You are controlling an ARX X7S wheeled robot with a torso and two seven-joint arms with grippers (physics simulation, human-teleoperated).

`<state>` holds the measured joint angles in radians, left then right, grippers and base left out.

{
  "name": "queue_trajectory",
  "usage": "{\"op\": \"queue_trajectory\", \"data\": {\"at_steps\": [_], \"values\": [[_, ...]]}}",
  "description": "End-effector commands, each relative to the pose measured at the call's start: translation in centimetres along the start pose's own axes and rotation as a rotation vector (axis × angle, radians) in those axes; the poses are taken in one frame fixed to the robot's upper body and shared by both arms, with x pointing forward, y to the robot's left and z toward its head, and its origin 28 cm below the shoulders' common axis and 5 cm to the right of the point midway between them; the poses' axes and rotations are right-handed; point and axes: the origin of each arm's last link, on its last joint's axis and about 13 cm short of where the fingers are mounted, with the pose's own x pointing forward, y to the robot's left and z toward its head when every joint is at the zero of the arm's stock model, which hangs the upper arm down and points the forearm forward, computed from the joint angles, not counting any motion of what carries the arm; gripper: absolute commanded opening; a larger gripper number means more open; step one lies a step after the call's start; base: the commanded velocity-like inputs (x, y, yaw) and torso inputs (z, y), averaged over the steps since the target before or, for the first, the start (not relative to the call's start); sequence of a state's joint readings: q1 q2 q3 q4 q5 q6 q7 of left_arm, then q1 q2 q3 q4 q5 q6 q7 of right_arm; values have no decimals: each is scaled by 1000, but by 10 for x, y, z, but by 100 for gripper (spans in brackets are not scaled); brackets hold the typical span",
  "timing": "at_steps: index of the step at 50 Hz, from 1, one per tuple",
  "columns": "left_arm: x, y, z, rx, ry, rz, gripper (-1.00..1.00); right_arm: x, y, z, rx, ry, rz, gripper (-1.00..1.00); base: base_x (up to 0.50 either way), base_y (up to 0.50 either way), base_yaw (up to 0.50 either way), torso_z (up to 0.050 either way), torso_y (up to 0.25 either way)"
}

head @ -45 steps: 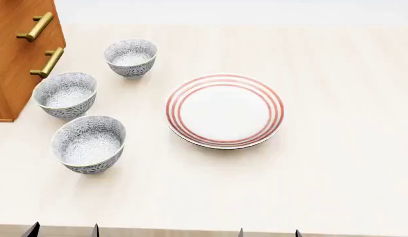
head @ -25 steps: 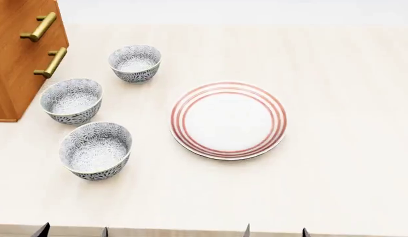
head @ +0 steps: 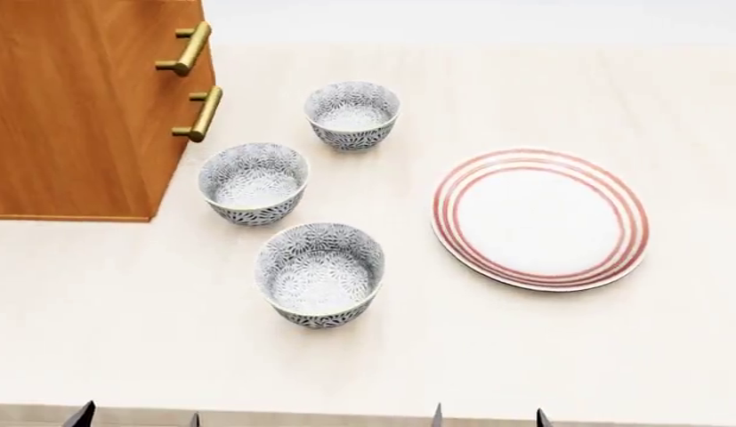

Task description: Open the top drawer of the cabinet.

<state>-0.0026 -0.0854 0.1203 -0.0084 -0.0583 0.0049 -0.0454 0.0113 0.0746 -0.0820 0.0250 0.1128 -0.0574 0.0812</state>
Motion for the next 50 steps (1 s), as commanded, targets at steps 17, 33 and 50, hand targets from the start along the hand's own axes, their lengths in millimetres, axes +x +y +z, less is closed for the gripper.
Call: {"op": "queue_trajectory", "data": {"at_steps": [17, 33, 50], "values": [[1, 0, 0, 10, 8, 8, 100, -1, -2, 0, 17, -6, -21, 100, 0, 0, 0, 49, 39], [0, -1, 0, 39, 6, -6, 100, 0, -2, 0, 12, 0, -20, 100, 0, 0, 0, 50, 40], [-4, 3, 123, -88, 20, -95, 100, 7, 13, 109, -17, -70, 100, 100, 0, 0, 0, 21, 17]]}}
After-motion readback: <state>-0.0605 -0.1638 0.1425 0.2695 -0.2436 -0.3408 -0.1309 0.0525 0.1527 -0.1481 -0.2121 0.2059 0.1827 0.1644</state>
